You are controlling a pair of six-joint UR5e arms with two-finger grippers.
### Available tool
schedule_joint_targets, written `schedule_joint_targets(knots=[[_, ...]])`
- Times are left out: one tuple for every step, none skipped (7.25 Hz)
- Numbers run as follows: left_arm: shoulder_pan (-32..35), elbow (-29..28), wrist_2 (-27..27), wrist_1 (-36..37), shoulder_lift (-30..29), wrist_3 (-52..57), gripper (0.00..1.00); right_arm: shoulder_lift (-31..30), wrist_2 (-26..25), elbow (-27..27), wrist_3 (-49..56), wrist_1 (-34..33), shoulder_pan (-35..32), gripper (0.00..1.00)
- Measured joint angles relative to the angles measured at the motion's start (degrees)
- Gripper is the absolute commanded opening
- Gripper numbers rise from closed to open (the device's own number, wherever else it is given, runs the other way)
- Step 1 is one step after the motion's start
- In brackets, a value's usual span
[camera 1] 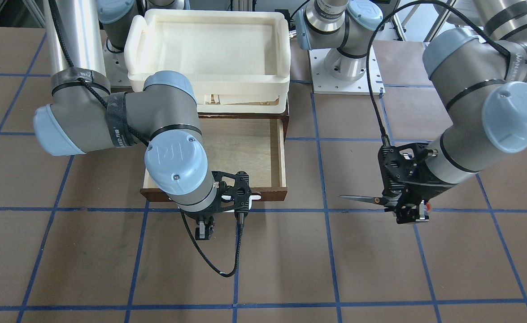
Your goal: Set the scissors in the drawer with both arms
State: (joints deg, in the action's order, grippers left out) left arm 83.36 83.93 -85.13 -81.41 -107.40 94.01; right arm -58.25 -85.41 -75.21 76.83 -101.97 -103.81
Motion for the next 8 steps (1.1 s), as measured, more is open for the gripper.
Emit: schedule_joint_targets(knots=[[2.84, 0.74, -0.12, -0.1, 1.19, -5.14, 0.3, 0.01, 0.04, -0.01, 0.0, -0.03, 0.05, 1.0], [5.35, 1.55, 0.0, -0.1, 2.24, -10.19, 0.25, -0.16, 0.06, 0.0, -0.32, 0.01, 0.15, 1.0], [8.11, 2.25, 0.13, 0.01, 3.23, -14.26, 0.25, -0.92, 0.09, 0.15, -1.45, 0.06, 0.36, 1.0], [10.58, 2.75, 0.11, 0.13, 3.99, -16.54, 0.25, -2.54, 0.0, 0.52, -2.97, 0.2, 0.85, 1.0], [12.2, 3.37, 0.11, 0.27, 4.58, -18.24, 0.24, -4.74, -0.2, 0.87, -4.08, 0.67, 1.9, 1.0], [13.58, 3.96, 0.27, 0.46, 4.95, -20.92, 0.24, -7.46, -0.18, 0.91, -5.15, 2.07, 3.63, 1.0], [15.56, 4.31, 0.22, 0.61, 5.16, -23.9, 0.24, -10.69, -0.03, 0.75, -7.58, 4.67, 5.6, 1.0], [17.73, 4.48, 0.04, 0.93, 5.25, -26.61, 0.24, -13.81, -0.01, 0.54, -11.68, 7.35, 7.13, 1.0]])
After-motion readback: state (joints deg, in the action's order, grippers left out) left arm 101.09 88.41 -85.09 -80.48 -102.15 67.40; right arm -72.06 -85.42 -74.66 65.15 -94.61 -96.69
